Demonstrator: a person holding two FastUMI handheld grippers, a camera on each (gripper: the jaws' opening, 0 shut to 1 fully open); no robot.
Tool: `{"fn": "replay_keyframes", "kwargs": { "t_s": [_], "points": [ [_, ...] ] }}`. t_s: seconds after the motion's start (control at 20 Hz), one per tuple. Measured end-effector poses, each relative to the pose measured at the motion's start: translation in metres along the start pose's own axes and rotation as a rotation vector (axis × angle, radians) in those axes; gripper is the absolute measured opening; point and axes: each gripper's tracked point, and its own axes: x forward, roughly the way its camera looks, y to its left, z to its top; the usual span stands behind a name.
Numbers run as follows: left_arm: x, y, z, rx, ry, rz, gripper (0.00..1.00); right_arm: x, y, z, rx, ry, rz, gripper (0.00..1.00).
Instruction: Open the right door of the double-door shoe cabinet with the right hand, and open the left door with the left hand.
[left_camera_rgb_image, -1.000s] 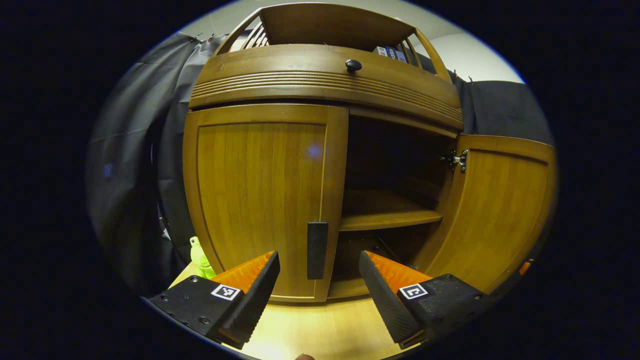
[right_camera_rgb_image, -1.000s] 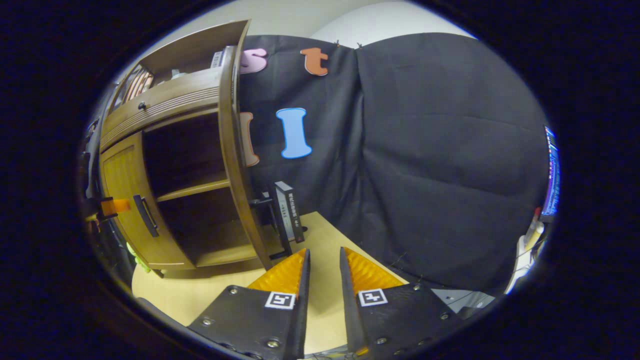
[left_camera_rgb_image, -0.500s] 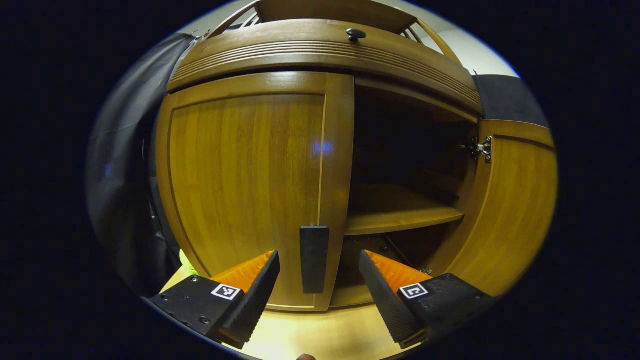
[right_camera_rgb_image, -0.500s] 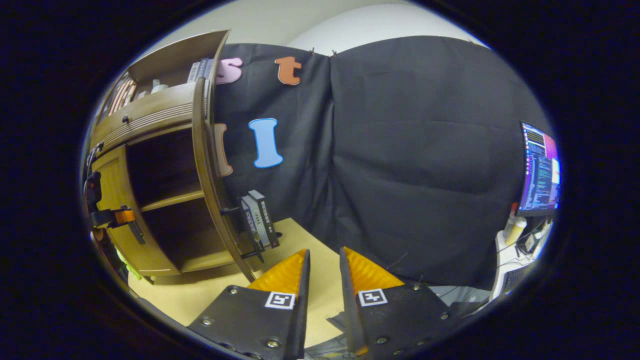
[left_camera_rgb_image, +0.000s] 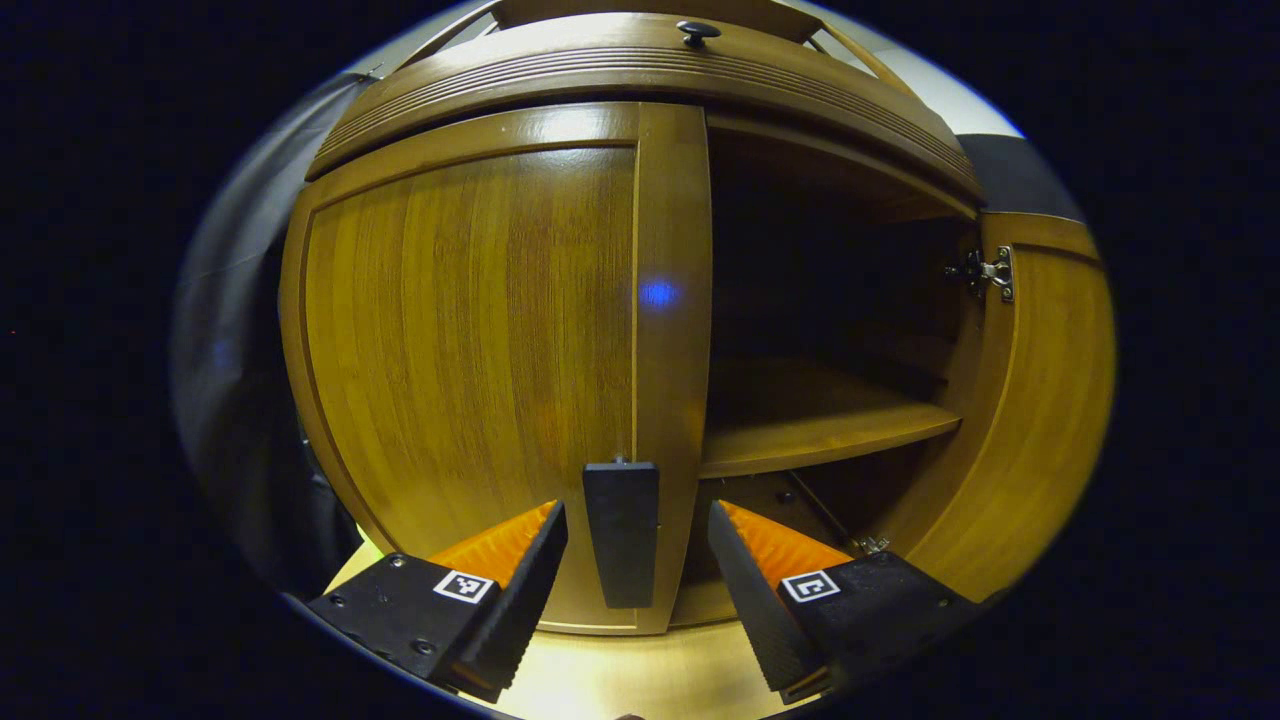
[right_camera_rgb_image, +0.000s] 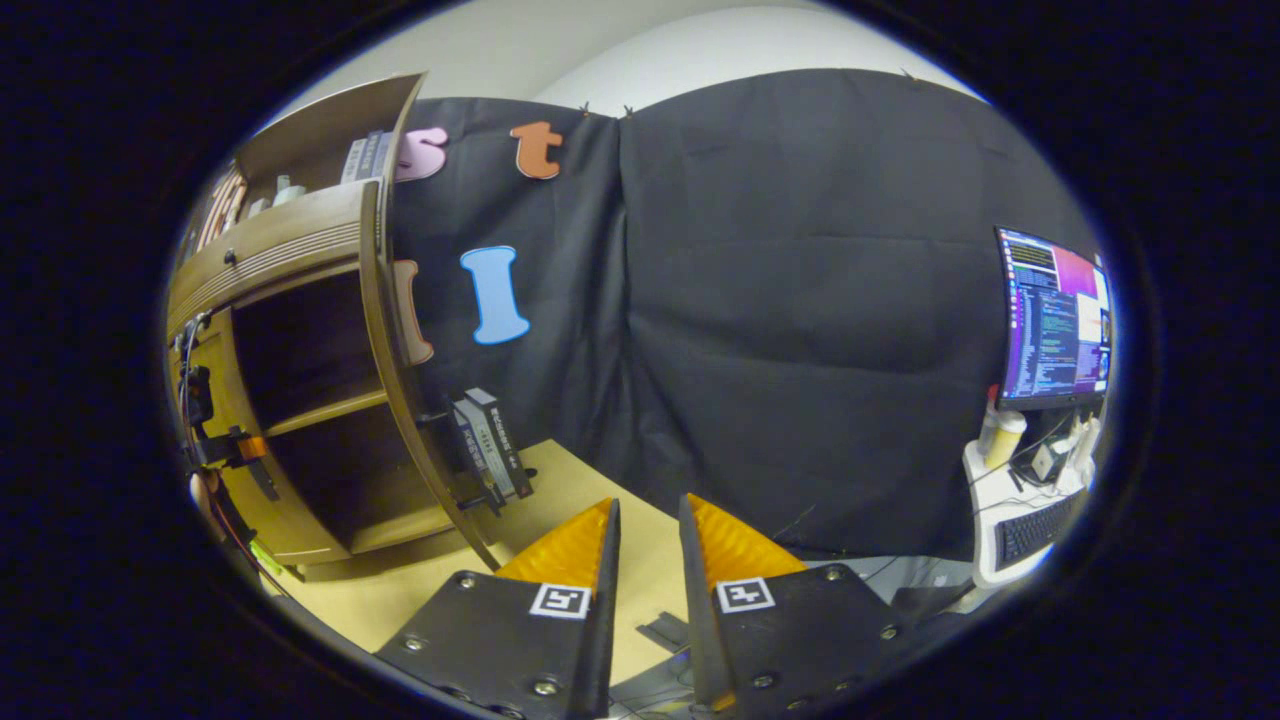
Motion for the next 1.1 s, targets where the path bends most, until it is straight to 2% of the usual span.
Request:
{"fn": "replay_keyframes", "kwargs": {
  "t_s": [0.05,0.15,0.2,0.45,0.5,0.6,0.65,0.75,0.9,1.1],
  "points": [
    [0.001,0.001,0.0,0.008,-0.001,0.005,0.88,0.0,0.0,-0.001,0.005,0.004,-0.009,0.31],
    [0.004,0.001,-0.002,0.012,0.003,0.008,0.78,-0.004,-0.01,-0.006,0.017,0.012,-0.023,0.32],
    [0.005,0.0,-0.003,0.01,0.01,0.006,0.76,-0.006,-0.014,-0.007,0.023,0.015,-0.029,0.32],
    [0.008,0.005,-0.007,-0.004,0.017,0.035,0.35,-0.008,-0.018,-0.013,0.039,0.023,-0.037,0.32],
    [0.007,0.005,-0.007,-0.008,0.018,0.034,0.37,-0.009,-0.019,-0.013,0.039,0.025,-0.037,0.31],
    [0.007,0.005,-0.008,-0.006,0.02,0.031,0.34,-0.009,-0.02,-0.016,0.04,0.029,-0.035,0.32],
    [0.007,0.005,-0.007,-0.005,0.021,0.028,0.36,-0.01,-0.021,-0.017,0.041,0.032,-0.035,0.32],
    [0.006,0.005,-0.008,-0.005,0.022,0.025,0.31,-0.012,-0.022,-0.018,0.043,0.034,-0.033,0.32],
    [0.005,0.006,-0.009,-0.007,0.018,0.026,0.36,-0.014,-0.024,-0.018,0.041,0.035,-0.033,0.31],
    [-0.001,0.007,-0.009,-0.006,0.005,0.021,0.33,-0.017,-0.028,-0.018,0.041,0.038,-0.033,0.32]
  ]
}}
